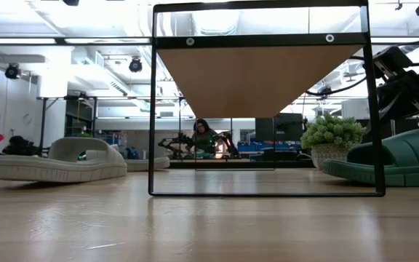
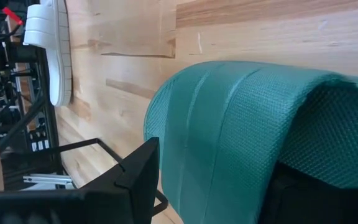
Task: Pick and place slides into the shelf
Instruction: Put the top green slide on the shelf
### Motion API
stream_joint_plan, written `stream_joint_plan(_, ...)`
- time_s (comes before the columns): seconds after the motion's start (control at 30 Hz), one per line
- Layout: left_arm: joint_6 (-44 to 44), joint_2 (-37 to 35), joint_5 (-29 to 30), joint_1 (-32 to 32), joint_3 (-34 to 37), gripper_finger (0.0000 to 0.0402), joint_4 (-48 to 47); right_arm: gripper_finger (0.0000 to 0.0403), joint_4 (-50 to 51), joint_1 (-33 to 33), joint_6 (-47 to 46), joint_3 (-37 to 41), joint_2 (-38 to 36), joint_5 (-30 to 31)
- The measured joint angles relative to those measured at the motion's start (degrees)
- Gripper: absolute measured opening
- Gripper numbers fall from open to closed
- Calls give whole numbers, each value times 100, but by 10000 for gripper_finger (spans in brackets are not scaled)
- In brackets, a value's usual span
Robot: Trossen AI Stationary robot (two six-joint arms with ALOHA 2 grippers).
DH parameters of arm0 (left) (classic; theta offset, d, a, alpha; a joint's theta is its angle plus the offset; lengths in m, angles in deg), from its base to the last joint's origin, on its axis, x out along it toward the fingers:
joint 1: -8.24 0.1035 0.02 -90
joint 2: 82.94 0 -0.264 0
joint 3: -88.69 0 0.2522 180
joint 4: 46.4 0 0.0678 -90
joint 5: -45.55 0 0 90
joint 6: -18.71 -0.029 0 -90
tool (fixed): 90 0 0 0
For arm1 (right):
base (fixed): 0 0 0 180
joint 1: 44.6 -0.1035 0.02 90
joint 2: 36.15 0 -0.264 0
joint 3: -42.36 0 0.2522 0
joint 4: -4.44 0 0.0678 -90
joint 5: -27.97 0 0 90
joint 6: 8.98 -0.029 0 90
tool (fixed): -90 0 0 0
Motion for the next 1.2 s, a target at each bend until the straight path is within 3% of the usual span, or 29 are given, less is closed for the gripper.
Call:
stream_joint_plan(0.47,0,2,0,2,0,141,0,158,0,1,11,0,0,-42)
stream_joint_plan(1.2,2,42,0,0,-4,141,4,29,-2,0,180,0,0,-80)
